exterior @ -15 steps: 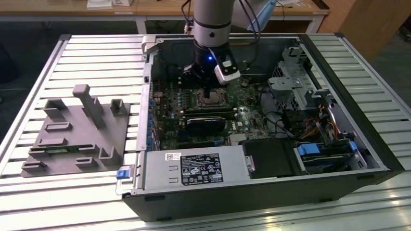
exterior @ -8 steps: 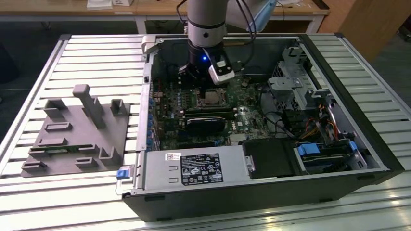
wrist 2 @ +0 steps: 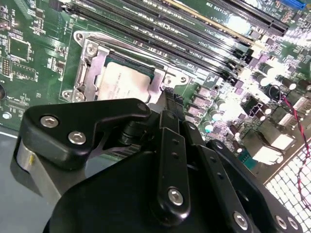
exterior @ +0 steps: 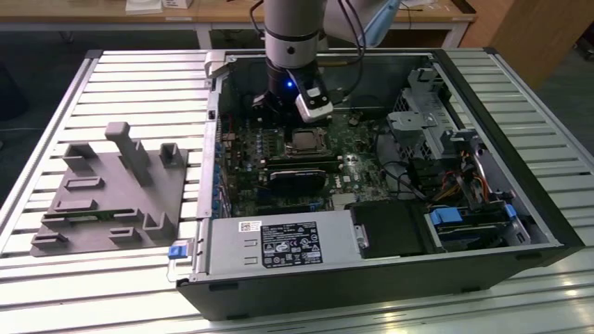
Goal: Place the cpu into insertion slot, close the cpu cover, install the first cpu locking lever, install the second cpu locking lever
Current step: 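Install the first cpu locking lever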
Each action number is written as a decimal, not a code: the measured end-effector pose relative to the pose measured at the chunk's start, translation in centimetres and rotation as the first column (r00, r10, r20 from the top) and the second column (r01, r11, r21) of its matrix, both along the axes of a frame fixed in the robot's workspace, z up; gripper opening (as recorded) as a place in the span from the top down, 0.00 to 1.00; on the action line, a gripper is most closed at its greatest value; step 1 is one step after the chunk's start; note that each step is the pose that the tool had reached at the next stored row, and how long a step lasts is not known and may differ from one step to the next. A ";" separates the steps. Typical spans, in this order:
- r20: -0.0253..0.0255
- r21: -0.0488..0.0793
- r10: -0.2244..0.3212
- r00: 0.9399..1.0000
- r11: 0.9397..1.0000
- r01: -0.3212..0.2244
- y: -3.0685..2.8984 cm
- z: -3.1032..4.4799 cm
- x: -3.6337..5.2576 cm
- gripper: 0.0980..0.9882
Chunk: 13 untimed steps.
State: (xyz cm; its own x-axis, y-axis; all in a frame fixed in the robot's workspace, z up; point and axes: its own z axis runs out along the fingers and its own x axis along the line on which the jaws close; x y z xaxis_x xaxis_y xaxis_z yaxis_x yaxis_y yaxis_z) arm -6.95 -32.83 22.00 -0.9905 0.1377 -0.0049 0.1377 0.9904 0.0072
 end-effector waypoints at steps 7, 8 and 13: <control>0.000 0.000 0.000 1.000 1.000 0.000 0.01 1.32 0.00 0.99; 0.000 0.000 0.000 1.000 1.000 0.000 0.01 1.57 0.00 0.99; 0.000 0.000 0.000 1.000 1.000 0.000 0.01 2.52 0.00 0.99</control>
State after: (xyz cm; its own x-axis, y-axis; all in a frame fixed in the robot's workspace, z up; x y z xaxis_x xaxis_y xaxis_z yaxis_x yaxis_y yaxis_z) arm -6.95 -32.83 24.52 -0.9904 0.1379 -0.0050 0.1378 0.9904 0.0075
